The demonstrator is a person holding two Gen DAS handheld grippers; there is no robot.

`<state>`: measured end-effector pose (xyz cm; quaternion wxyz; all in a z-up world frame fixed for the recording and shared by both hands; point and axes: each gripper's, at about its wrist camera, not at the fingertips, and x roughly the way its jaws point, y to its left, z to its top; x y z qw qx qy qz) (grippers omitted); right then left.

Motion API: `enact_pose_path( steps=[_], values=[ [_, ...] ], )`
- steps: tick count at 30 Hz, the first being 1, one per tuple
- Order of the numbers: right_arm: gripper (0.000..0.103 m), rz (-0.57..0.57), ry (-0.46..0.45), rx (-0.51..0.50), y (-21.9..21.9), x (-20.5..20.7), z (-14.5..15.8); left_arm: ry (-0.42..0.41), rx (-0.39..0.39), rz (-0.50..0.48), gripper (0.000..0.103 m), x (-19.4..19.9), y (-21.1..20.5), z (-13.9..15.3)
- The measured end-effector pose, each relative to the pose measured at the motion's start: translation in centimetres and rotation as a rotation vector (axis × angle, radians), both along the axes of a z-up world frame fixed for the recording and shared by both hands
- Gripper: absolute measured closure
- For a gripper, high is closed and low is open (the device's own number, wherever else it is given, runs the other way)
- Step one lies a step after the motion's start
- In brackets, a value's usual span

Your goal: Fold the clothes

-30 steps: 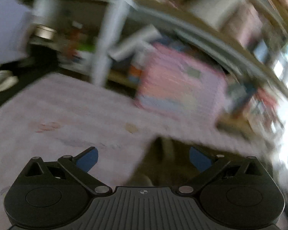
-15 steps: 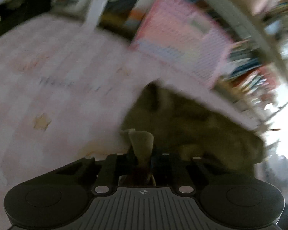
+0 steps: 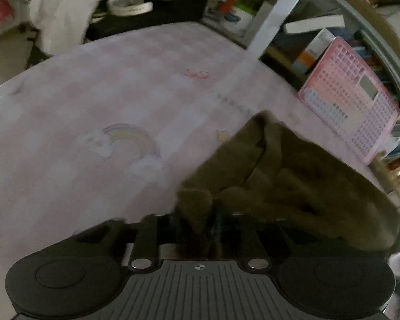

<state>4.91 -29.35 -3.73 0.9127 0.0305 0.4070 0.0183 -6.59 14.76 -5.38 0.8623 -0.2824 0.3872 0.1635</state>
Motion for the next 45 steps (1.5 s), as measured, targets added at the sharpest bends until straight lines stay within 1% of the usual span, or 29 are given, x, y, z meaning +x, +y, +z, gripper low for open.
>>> enact_pose_path(
  steps=[2,4,6,9,12,14,18,19,22,27,28,29,30,31,32,33,34,35,36,38,39,40,41,42,43,45],
  values=[
    [0.032,0.019,0.008,0.001,-0.1,0.1,-0.1,-0.018,0.051,-0.002,0.061,-0.3,-0.1,0.7],
    [0.034,0.034,0.020,0.005,-0.2,0.3,-0.3,-0.033,0.107,0.009,0.060,-0.4,0.0,1.6],
    [0.036,0.053,0.027,0.011,-0.1,0.5,-0.5,-0.051,0.146,0.038,0.060,-0.7,0.5,2.4],
    [0.037,0.066,0.034,0.013,0.0,0.7,-0.8,-0.045,0.167,-0.046,0.060,1.6,0.0,2.3],
    [0.042,0.057,0.055,0.001,0.1,1.0,-1.5,-0.040,0.187,-0.130,0.060,4.0,-0.6,2.2],
    [0.043,0.048,0.068,-0.004,0.1,1.2,-2.0,-0.036,0.200,-0.186,0.060,5.5,-0.9,2.1],
    [0.054,0.051,0.075,-0.034,0.4,1.1,-2.4,-0.028,0.227,-0.298,0.060,8.6,-1.7,2.0],
    [0.060,0.055,0.073,-0.037,0.4,1.0,-2.4,-0.026,0.233,-0.326,0.061,9.4,-1.8,1.9],
    [0.071,0.062,0.073,-0.038,0.5,0.5,-2.3,-0.015,0.248,-0.384,0.061,11.6,-2.4,1.3],
    [0.079,0.054,0.068,-0.049,0.8,-0.9,-2.2,0.011,0.253,-0.454,0.062,14.1,-2.8,0.2],
    [0.080,0.048,0.068,-0.050,0.9,-1.1,-2.2,0.013,0.246,-0.468,0.068,14.3,-2.8,0.0],
    [0.080,0.039,0.067,-0.048,1.0,-1.2,-2.2,-0.003,0.229,-0.490,0.093,14.4,-2.8,-0.2],
    [0.081,0.031,0.067,-0.048,1.1,-1.3,-2.2,-0.030,0.202,-0.511,0.096,14.2,-2.7,0.0],
    [0.083,0.023,0.066,-0.048,1.2,-1.4,-2.2,-0.071,0.183,-0.520,0.101,13.7,-2.5,0.9],
    [0.084,0.017,0.065,-0.049,1.4,-1.4,-2.2,-0.112,0.163,-0.528,0.101,13.2,-2.4,1.8],
    [0.087,0.011,0.065,-0.051,1.6,-1.5,-2.2,-0.169,0.136,-0.519,0.101,12.5,-1.8,3.0],
    [0.089,0.005,0.064,-0.052,1.8,-1.6,-2.2,-0.222,0.108,-0.484,0.101,11.8,-0.8,4.3],
    [0.090,-0.001,0.064,-0.054,2.0,-1.6,-2.2,-0.274,0.079,-0.449,0.101,11.2,0.3,5.5],
    [0.090,-0.008,0.061,-0.060,2.2,-1.7,-2.2,-0.304,0.041,-0.410,0.101,10.9,1.6,6.2],
    [0.091,-0.017,0.056,-0.076,2.7,-1.9,-2.2,-0.295,0.024,-0.343,0.101,11.5,3.9,6.2],
    [0.092,-0.020,0.056,-0.082,2.8,-2.0,-2.2,-0.286,0.019,-0.310,0.101,11.9,5.0,6.1],
    [0.092,-0.023,0.057,-0.085,3.0,-2.0,-2.2,-0.222,0.066,-0.292,0.100,13.0,5.6,4.9],
    [0.092,-0.026,0.058,-0.086,3.1,-2.1,-2.2,-0.152,0.098,-0.281,0.096,14.1,6.0,3.5],
    [0.092,-0.031,0.059,-0.087,3.2,-2.1,-2.2,-0.074,0.110,-0.271,0.092,15.1,6.3,1.9],
    [0.092,-0.034,0.061,-0.090,3.3,-2.0,-2.2,0.003,0.103,-0.262,0.090,15.9,6.6,0.2],
    [0.092,-0.038,0.067,-0.094,3.5,-2.0,-2.1,-0.030,0.048,-0.234,0.089,14.9,7.0,-0.1]
  ],
)
